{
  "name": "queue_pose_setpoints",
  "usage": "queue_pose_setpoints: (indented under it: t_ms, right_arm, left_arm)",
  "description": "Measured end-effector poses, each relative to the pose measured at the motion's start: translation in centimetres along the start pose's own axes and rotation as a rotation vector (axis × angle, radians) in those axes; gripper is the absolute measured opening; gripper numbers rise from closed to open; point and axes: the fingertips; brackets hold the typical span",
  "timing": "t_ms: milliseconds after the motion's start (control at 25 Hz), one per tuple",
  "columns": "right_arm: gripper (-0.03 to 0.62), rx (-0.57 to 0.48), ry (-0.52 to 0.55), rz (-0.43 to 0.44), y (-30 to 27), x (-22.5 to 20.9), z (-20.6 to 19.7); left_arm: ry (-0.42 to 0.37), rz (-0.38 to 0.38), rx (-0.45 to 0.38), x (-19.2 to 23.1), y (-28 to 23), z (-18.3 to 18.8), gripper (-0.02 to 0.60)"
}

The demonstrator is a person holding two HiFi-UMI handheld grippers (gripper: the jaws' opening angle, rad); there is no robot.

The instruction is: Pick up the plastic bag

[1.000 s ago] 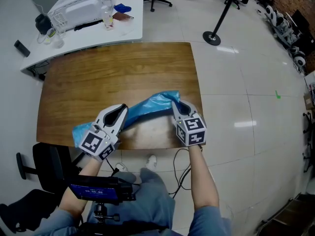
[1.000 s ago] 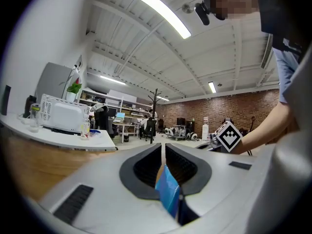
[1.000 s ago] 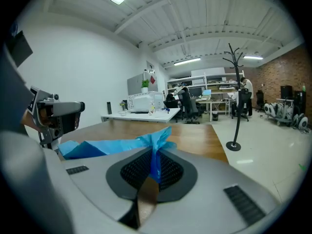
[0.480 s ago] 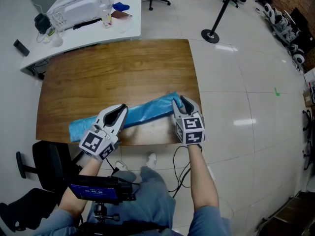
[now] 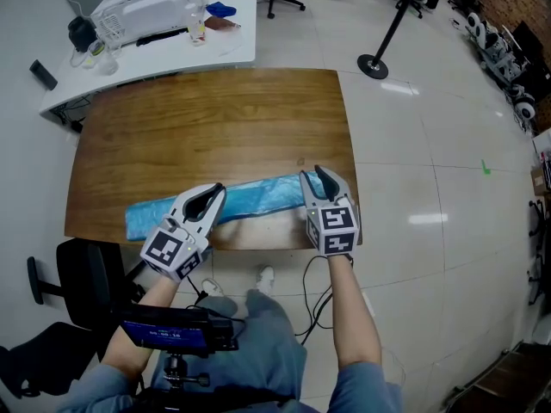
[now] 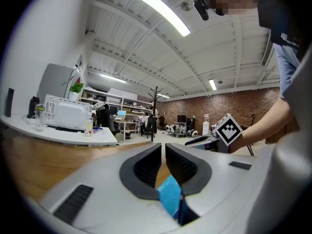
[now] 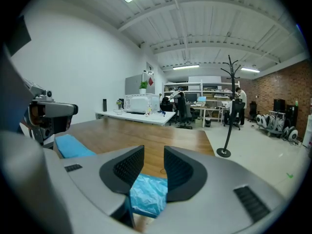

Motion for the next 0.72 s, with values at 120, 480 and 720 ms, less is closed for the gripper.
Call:
queue_pose_setpoints:
  t_ms: [120,480,720]
  right_arm:
    - [0.137,0.006,0.002,0.022,-0.3,1.0,-0.2]
    - [0.118,0.049,0.023,0.095,-1.9,4.8,-2.1]
    - [0.075,0.131,0.05,0.15,-3.1,6.9,-4.5]
  left_arm:
    - [0.0,0.015,0.029,0.2,1.2,-0.2,0.037]
    - [-0.004,0.165,0.119,5.3,8.2,-4.2,0.012]
    - [0.015,0.29,0.243,9.9,13.0,-7.8,0.012]
Point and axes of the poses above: the fingertips, and each gripper's own axes: y backward along the fingers, x to its left, z out of its top, and after that the axes turned 7 degrees about -x, right-handed
